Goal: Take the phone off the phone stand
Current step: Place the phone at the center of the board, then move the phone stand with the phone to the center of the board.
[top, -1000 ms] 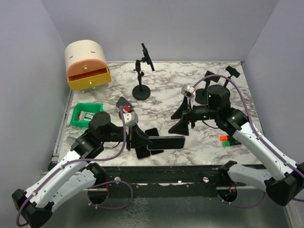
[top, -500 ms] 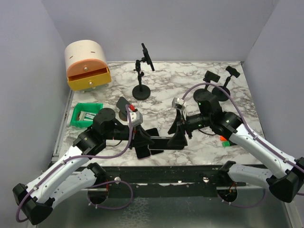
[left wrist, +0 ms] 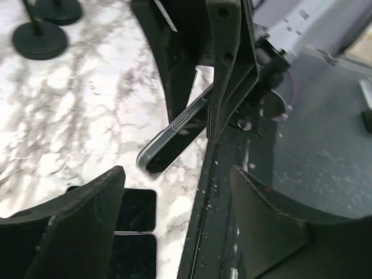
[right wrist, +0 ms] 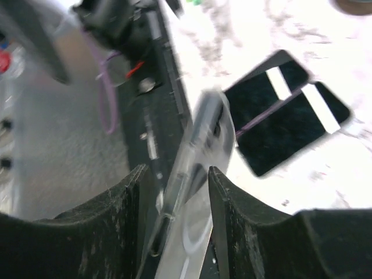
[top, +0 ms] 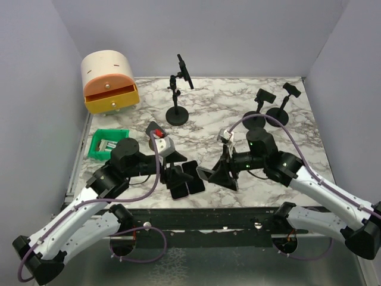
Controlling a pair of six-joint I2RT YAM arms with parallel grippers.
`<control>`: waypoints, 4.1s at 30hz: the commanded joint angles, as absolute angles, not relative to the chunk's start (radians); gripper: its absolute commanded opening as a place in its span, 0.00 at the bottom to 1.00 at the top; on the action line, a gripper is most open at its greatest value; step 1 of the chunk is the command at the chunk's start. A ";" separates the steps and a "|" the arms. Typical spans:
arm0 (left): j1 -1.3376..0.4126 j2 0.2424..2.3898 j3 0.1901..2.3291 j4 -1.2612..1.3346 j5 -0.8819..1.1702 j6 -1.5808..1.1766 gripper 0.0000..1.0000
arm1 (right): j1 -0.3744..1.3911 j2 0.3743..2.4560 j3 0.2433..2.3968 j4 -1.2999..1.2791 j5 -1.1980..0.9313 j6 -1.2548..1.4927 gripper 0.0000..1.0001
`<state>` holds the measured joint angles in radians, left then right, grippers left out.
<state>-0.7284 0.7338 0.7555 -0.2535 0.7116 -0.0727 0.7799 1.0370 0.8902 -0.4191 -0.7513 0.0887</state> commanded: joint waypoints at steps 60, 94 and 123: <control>-0.729 0.425 0.502 -0.068 0.047 -0.299 0.86 | 0.772 1.178 0.040 0.604 0.197 1.044 0.00; -0.658 1.065 0.886 -0.049 -0.351 -0.278 0.92 | 0.772 0.807 0.426 -0.157 0.326 0.709 0.73; -0.341 1.820 1.359 0.312 -0.025 -0.215 0.64 | 0.772 0.459 0.707 -0.354 0.230 0.428 0.65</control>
<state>-0.3401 1.7874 1.3319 0.2493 -0.0967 -0.2276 0.7708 0.4782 0.6685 -0.2977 0.2024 0.4774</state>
